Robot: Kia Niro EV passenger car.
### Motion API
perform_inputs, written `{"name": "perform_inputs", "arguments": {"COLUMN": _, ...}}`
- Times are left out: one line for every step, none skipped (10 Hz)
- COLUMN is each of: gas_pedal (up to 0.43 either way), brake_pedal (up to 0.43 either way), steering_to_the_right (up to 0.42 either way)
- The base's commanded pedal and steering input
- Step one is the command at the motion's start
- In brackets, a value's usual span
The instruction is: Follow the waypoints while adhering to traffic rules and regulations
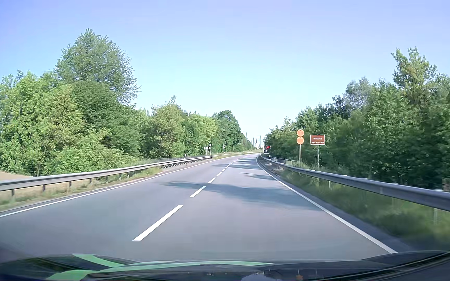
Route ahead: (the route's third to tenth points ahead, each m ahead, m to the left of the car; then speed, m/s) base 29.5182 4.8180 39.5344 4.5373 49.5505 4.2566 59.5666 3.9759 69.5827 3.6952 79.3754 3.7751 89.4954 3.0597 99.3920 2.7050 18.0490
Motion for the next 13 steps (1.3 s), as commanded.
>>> {"name": "perform_inputs", "arguments": {"gas_pedal": 0.039, "brake_pedal": 0.000, "steering_to_the_right": -0.001}}
{"name": "perform_inputs", "arguments": {"gas_pedal": 0.047, "brake_pedal": 0.000, "steering_to_the_right": -0.001}}
{"name": "perform_inputs", "arguments": {"gas_pedal": 0.098, "brake_pedal": 0.000, "steering_to_the_right": -0.001}}
{"name": "perform_inputs", "arguments": {"gas_pedal": 0.130, "brake_pedal": 0.000, "steering_to_the_right": -0.002}}
{"name": "perform_inputs", "arguments": {"gas_pedal": 0.138, "brake_pedal": 0.000, "steering_to_the_right": -0.002}}
{"name": "perform_inputs", "arguments": {"gas_pedal": 0.138, "brake_pedal": 0.000, "steering_to_the_right": -0.002}}
{"name": "perform_inputs", "arguments": {"gas_pedal": 0.150, "brake_pedal": 0.000, "steering_to_the_right": -0.002}}
{"name": "perform_inputs", "arguments": {"gas_pedal": 0.150, "brake_pedal": 0.000, "steering_to_the_right": -0.002}}
{"name": "perform_inputs", "arguments": {"gas_pedal": 0.150, "brake_pedal": 0.000, "steering_to_the_right": -0.002}}
{"name": "perform_inputs", "arguments": {"gas_pedal": 0.150, "brake_pedal": 0.000, "steering_to_the_right": -0.002}}
{"name": "perform_inputs", "arguments": {"gas_pedal": 0.110, "brake_pedal": 0.000, "steering_to_the_right": -0.002}}
{"name": "perform_inputs", "arguments": {"gas_pedal": 0.067, "brake_pedal": 0.000, "steering_to_the_right": -0.002}}
{"name": "perform_inputs", "arguments": {"gas_pedal": 0.047, "brake_pedal": 0.000, "steering_to_the_right": -0.002}}
